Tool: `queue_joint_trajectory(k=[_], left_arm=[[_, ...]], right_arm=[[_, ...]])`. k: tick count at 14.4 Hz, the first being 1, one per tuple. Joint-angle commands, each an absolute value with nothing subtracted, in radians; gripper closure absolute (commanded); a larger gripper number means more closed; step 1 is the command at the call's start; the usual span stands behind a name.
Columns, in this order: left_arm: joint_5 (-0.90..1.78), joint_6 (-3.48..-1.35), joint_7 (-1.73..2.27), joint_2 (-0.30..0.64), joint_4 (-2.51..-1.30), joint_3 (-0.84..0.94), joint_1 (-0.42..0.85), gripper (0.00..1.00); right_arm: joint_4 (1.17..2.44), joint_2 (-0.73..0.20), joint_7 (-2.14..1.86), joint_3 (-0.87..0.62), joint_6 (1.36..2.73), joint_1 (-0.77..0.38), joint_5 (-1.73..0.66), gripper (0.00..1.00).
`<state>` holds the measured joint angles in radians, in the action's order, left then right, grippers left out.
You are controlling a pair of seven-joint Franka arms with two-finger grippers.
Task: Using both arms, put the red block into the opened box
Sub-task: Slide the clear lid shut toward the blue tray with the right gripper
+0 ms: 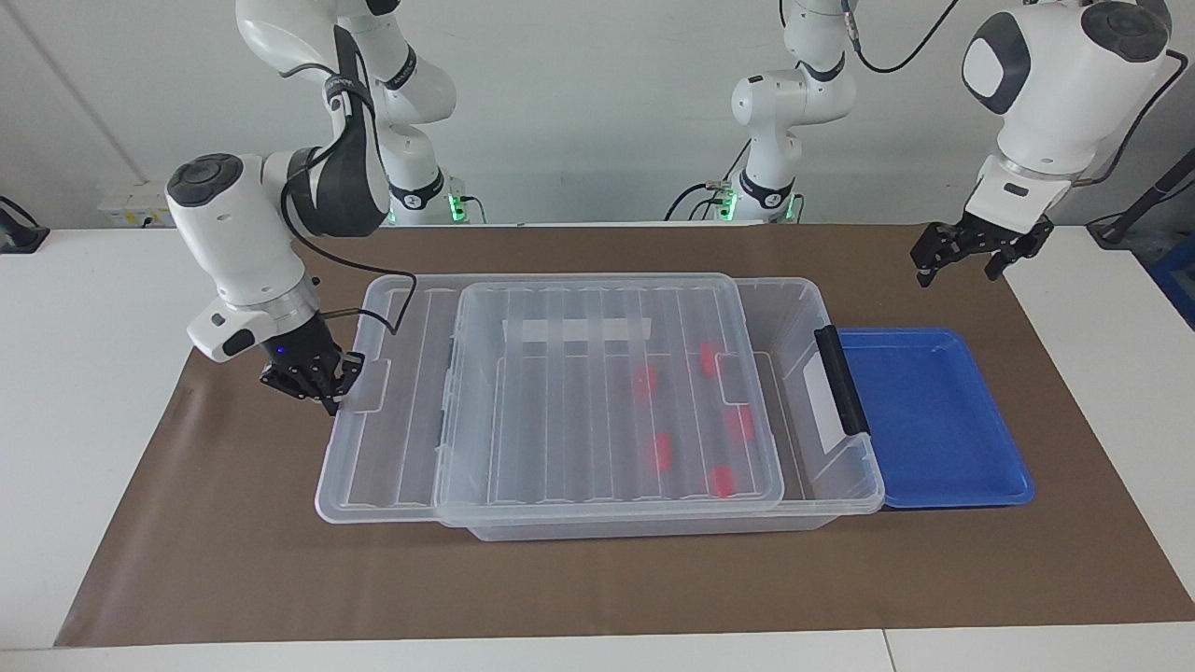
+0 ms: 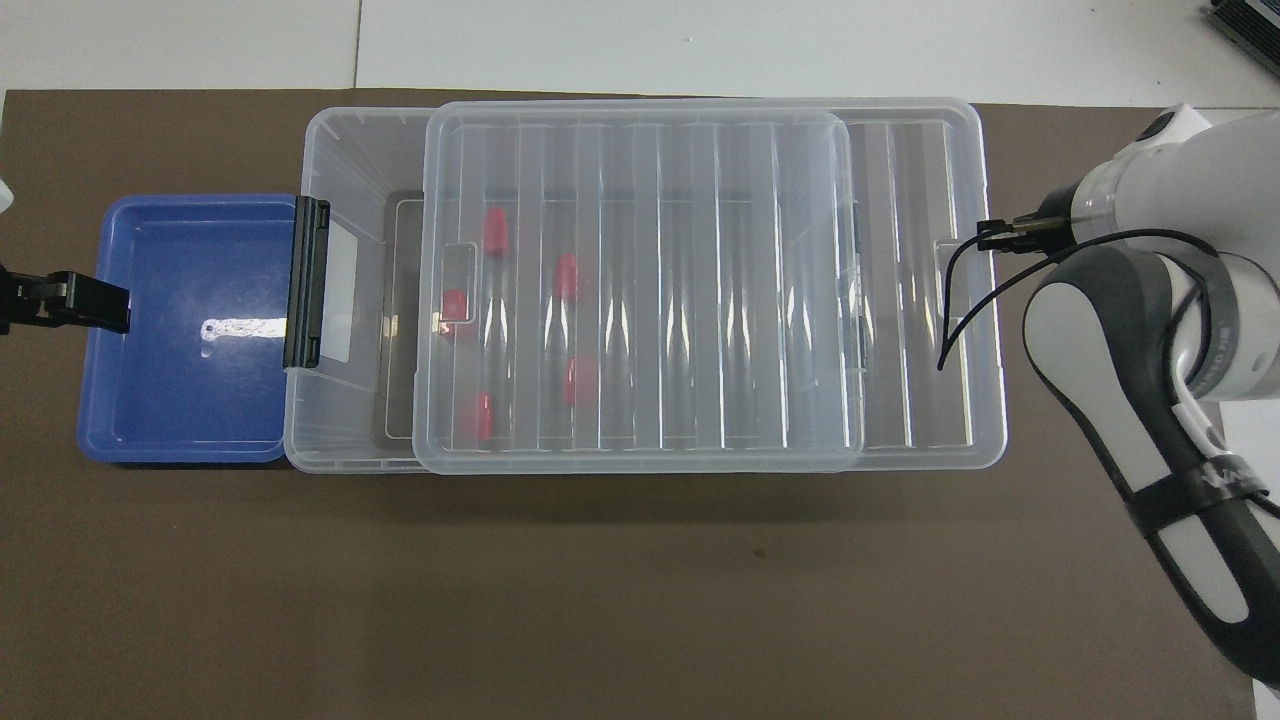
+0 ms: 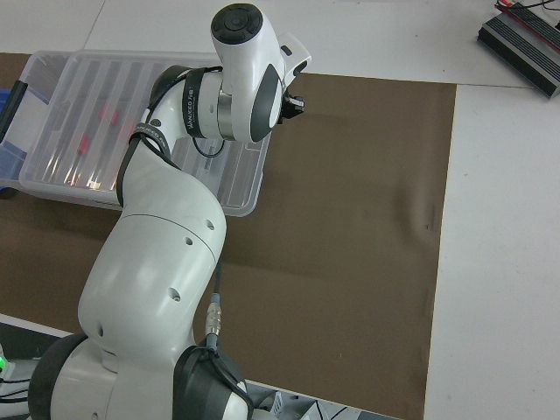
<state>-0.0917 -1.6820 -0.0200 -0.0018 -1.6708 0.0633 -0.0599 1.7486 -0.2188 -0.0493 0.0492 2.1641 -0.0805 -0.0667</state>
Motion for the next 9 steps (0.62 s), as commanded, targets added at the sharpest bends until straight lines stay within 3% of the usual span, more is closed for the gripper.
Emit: queue_joint_trajectory(k=[1, 9], left_arm=[[-0.08, -1.689, -0.029, -0.02, -1.689, 0.061, -0.058, 0.0], [-0.08, -1.687, -0.034, -0.02, -1.687, 0.069, -0.058, 0.0]], right_arm=[[1.747, -0.224, 0.01, 0.049, 2.178, -0.124, -0.094, 1.0], [1.782, -0.21, 0.044, 0.043, 2.175, -0.173, -0.155, 1.0]])
